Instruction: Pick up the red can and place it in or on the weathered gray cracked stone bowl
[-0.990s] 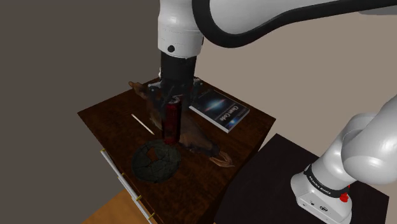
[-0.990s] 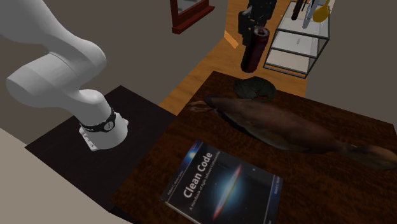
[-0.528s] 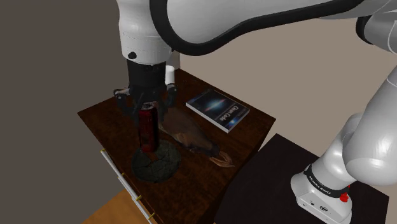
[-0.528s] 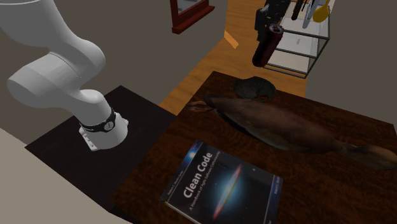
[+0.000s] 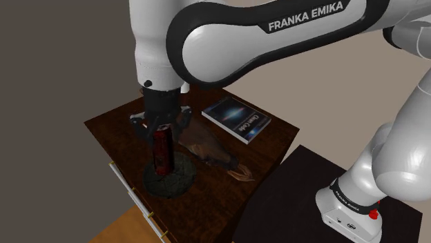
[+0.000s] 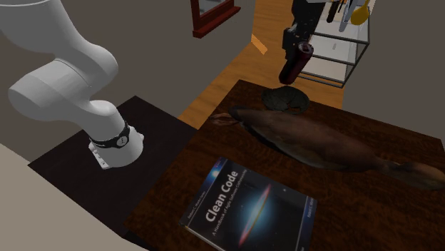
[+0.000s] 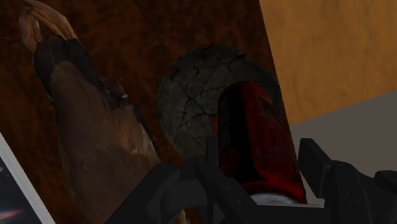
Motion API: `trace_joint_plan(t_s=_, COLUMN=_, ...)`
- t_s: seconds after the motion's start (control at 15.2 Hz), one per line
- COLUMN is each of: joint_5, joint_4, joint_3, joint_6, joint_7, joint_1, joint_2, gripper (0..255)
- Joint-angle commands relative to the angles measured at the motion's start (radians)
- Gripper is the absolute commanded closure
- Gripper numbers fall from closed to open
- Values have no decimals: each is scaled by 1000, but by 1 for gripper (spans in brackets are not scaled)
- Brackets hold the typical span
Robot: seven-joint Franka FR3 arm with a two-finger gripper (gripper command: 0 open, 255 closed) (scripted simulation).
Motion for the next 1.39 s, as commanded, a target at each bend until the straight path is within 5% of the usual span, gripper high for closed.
trace_joint_plan(t_s=0.0, joint_5=0, joint_4=-26, joint_3=0, joint_6=27, joint_7=-1, joint_1=0, joint_2=0, gripper=255)
trace_joint_plan(t_s=0.59, joint_5=-19, joint_4=-113, joint_3=-5, joint_6=141, joint_7=4, joint_1=5, joint_2=32, gripper=255)
trace_joint_plan(t_s=1.12, joint_5=-20, joint_4=-115, joint_3=-5, joint_6=143, joint_7=4, joint_1=5, joint_2=33, gripper=255)
trace_joint_plan(t_s=1.19, joint_5=-20, joint_4=-115, joint_3=-5, joint_6=143, joint_7=4, joint_1=5, joint_2=33, gripper=0)
trace_joint_plan(t_s=1.32, joint_5=-20, joint_4=-115, joint_3=-5, joint_6=143, joint_7=4, joint_1=5, joint_2=33, gripper=0)
